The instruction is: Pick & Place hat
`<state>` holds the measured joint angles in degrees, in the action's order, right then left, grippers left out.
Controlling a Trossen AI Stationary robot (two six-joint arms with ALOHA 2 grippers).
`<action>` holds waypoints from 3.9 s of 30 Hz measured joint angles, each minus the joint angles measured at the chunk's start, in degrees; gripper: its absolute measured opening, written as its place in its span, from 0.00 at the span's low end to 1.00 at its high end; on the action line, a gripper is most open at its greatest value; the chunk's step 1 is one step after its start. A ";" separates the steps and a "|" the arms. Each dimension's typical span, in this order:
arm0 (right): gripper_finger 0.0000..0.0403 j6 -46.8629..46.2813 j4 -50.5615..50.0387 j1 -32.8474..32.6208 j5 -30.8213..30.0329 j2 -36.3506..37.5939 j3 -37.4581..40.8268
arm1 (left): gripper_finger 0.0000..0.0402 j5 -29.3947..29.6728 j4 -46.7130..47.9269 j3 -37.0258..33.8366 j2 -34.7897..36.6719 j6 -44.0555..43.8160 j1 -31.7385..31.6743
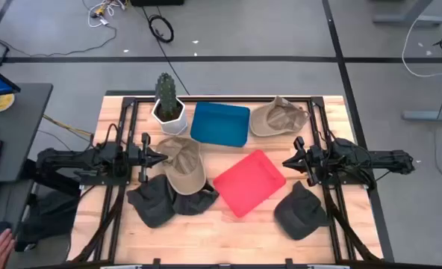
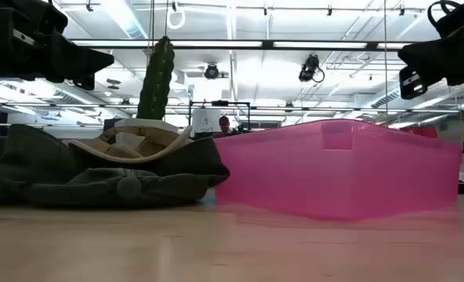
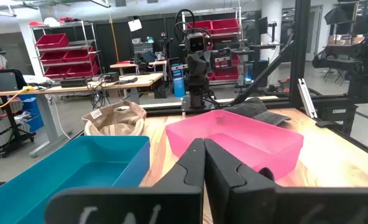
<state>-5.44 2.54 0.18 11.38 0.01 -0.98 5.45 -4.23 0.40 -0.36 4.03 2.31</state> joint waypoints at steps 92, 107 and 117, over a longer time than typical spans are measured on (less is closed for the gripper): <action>0.08 -6.59 10.77 0.14 -19.47 0.00 0.01 | 0.01 0.19 -16.84 0.00 0.00 -14.17 0.00; 0.08 -8.01 31.59 0.28 -28.28 0.00 -0.06 | 0.01 19.29 -25.42 0.00 -0.01 -46.52 0.00; 0.08 -7.26 20.50 0.25 -25.43 -8.67 -14.46 | 0.01 21.60 -27.66 11.68 -8.83 -32.69 0.03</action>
<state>-12.71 23.03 0.43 -14.06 -8.66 -15.45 27.06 -31.89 12.09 -9.19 -28.66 2.34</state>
